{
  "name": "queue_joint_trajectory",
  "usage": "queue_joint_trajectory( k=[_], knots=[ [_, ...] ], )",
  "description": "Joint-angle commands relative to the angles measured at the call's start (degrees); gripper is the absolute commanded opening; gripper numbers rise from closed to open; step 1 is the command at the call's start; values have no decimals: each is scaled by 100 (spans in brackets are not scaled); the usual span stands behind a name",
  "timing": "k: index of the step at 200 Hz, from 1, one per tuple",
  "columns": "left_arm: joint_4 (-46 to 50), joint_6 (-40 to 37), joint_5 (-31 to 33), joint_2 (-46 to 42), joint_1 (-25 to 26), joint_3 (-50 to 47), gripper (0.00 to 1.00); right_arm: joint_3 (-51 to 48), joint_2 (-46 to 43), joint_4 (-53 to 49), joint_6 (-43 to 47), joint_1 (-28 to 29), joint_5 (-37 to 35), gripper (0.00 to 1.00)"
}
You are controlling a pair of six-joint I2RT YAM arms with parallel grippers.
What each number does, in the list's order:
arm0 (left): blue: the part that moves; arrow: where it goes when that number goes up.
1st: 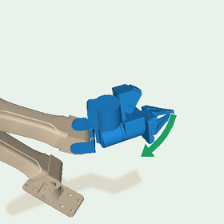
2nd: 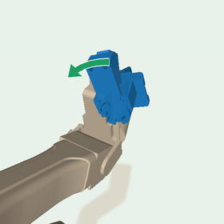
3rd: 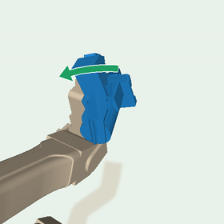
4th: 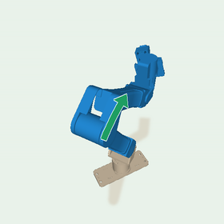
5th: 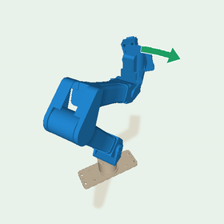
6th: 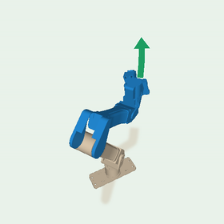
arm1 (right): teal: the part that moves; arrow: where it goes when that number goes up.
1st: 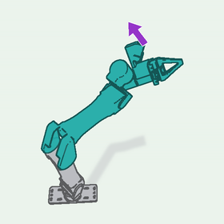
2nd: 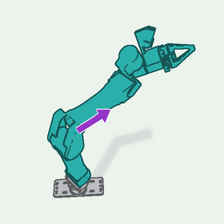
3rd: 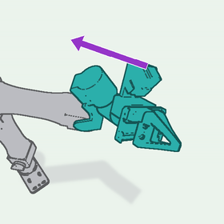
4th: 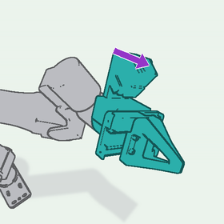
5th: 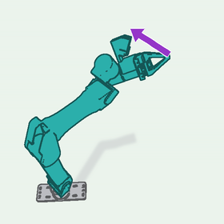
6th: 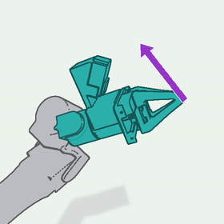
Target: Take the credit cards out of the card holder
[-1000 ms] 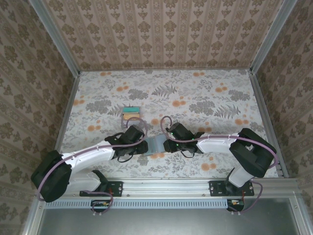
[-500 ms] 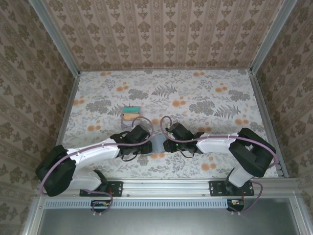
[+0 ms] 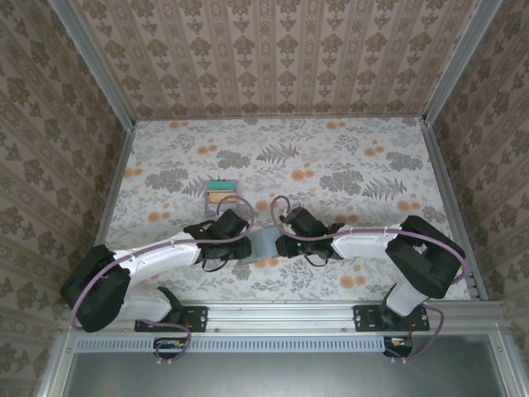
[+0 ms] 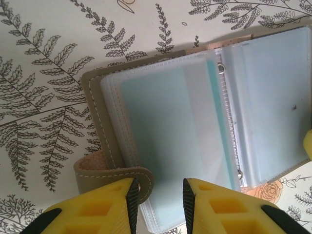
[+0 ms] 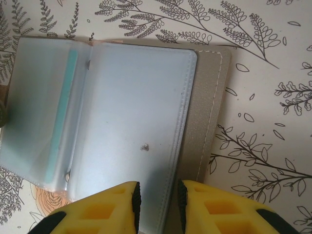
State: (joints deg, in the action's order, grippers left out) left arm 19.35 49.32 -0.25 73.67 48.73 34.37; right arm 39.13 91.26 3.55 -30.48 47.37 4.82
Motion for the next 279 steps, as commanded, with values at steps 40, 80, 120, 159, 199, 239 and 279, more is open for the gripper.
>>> queue_joint_trajectory(
  k=[40,80,120,159,199,239,279],
  knots=[
    [-90,69,-132,-14,-42,-115,33,-64,162,-24,-104,70,-62,30],
    [5,117,-196,-189,20,-167,33,-55,173,-34,-107,67,-75,30],
    [311,260,-33,-497,225,-188,34,-64,148,-31,-138,73,-77,30],
    [228,411,-60,-553,306,-332,34,-75,156,-23,-142,80,-84,31],
    [27,377,-106,-245,312,-255,34,-72,164,-11,-152,82,-84,30],
    [-107,359,-108,-113,302,-199,34,-95,164,-4,-169,104,-86,30],
    [-186,342,-115,-62,286,-176,34,-90,231,30,-199,121,-57,31]
  ],
)
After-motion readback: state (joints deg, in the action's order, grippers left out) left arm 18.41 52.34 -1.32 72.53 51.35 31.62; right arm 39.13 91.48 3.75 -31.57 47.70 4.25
